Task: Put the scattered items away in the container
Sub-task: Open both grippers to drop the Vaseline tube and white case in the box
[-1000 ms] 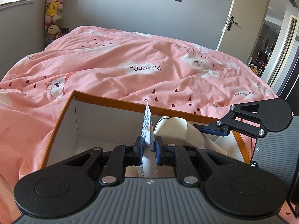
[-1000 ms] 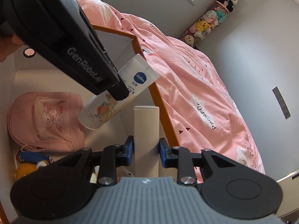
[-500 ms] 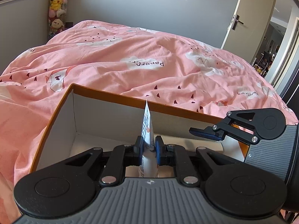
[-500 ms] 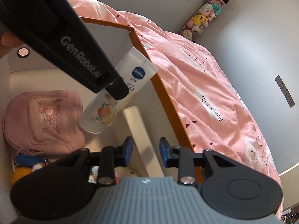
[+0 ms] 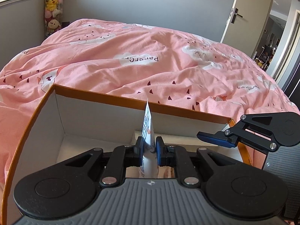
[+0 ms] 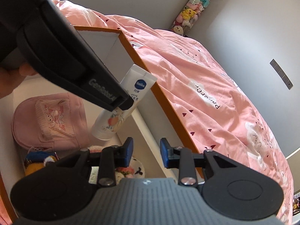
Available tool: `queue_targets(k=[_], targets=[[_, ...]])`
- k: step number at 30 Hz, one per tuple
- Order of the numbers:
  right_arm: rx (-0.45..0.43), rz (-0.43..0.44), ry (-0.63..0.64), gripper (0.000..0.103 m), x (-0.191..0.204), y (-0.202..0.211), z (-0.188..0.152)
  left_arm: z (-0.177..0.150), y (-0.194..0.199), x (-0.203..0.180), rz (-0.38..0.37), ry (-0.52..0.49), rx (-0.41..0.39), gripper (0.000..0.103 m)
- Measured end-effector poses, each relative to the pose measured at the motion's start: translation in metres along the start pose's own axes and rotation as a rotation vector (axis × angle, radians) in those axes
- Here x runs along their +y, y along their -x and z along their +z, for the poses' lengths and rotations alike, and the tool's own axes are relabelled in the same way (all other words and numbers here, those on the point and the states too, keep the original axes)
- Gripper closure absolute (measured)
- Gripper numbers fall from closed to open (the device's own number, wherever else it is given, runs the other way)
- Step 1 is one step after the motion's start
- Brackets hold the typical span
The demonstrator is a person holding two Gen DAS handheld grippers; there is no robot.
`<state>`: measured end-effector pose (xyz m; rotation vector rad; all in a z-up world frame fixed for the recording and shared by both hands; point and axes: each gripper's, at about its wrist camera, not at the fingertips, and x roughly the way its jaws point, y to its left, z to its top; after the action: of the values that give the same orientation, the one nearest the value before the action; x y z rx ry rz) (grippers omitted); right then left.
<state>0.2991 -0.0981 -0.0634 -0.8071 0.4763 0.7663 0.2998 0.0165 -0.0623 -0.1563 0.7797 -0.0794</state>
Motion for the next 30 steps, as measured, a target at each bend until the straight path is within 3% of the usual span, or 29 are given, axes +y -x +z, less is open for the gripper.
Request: queue_targets(k=[9,13,30], targets=[[0.003,0.003,-0.031,0.071,0.002,0.006,-0.003,-0.003,-0.011,-0.007,-0.021,0.016,0.089,0.087],[0.007,0.006,-0.057,0.070,0.001,0.012,-0.003,-0.001,-0.006,-0.006,-0.024,0.024,0.108,0.082],[0.020,0.010,-0.121,0.069,0.005,0.055,0.002,0.001,0.055,-0.021,-0.047,-0.001,0.048,0.073]])
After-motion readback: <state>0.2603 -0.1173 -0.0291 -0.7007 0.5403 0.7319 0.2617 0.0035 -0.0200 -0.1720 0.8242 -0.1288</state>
